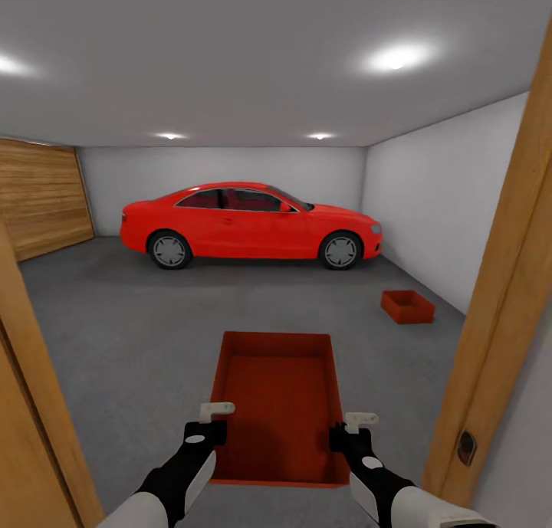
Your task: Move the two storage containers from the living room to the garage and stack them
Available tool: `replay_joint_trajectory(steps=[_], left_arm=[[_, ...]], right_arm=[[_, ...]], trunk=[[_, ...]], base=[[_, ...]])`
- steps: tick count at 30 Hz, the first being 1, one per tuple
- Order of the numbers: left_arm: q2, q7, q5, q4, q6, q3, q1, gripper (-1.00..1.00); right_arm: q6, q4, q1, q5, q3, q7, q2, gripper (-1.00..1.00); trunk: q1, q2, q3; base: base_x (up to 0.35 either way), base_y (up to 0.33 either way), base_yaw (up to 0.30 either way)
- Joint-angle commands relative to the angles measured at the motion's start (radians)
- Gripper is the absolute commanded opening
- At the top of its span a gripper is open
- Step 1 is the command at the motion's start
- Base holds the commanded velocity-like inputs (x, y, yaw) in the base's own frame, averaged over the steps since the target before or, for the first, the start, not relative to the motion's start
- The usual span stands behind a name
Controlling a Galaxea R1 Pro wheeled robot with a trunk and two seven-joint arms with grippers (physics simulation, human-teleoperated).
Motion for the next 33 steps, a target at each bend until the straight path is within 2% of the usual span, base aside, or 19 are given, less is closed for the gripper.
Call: replay_joint_trajectory(steps=[1, 16, 17, 19, 22, 27, 33], left_arm=[[0.017, 0.012, 0.014, 0.001, 0.007, 0.090, 0.000, -1.00], [0.018, 0.012, 0.014, 0.004, 0.007, 0.089, 0.000, -1.00], [0.006, 0.012, 0.016, 0.002, 0.007, 0.001, 0.001, -1.00], [0.009, 0.012, 0.030, 0.002, 0.007, -0.015, 0.001, -1.00], [0.008, 0.011, 0.024, 0.003, 0.007, -0.016, 0.001, -1.00], [0.008, 0.012, 0.036, 0.002, 0.007, -0.020, 0.001, -1.00], [0.008, 0.012, 0.035, 0.005, 0.007, -0.019, 0.001, -1.00]], right_arm=[[-0.017, -0.002, -0.001, -0.003, -0.021, 0.002, -0.016, -1.00], [-0.017, -0.002, -0.001, -0.003, -0.021, 0.003, -0.016, -1.00], [-0.005, 0.007, -0.001, -0.006, 0.002, -0.004, -0.001, -1.00], [-0.011, 0.007, -0.001, -0.003, 0.002, -0.004, 0.001, -1.00], [-0.019, 0.007, -0.001, 0.003, 0.002, -0.004, 0.002, -1.00], [-0.018, 0.007, -0.001, 0.008, -0.003, -0.004, -0.003, -1.00], [-0.017, 0.007, -0.001, 0.016, -0.011, -0.004, -0.003, -1.00]], trunk=[[0.000, -0.001, 0.000], [0.000, -0.001, 0.000], [0.000, -0.001, 0.000], [0.000, -0.001, 0.000], [0.000, -0.001, 0.000], [0.000, -0.001, 0.000], [0.000, -0.001, 0.000]], base=[[0.120, 0.000, -0.002], [0.285, 0.000, 0.000], [0.000, 0.000, 0.000], [0.000, 0.000, 0.000], [0.000, 0.000, 0.000], [0.000, 0.000, 0.000], [0.017, 0.067, 0.000]])
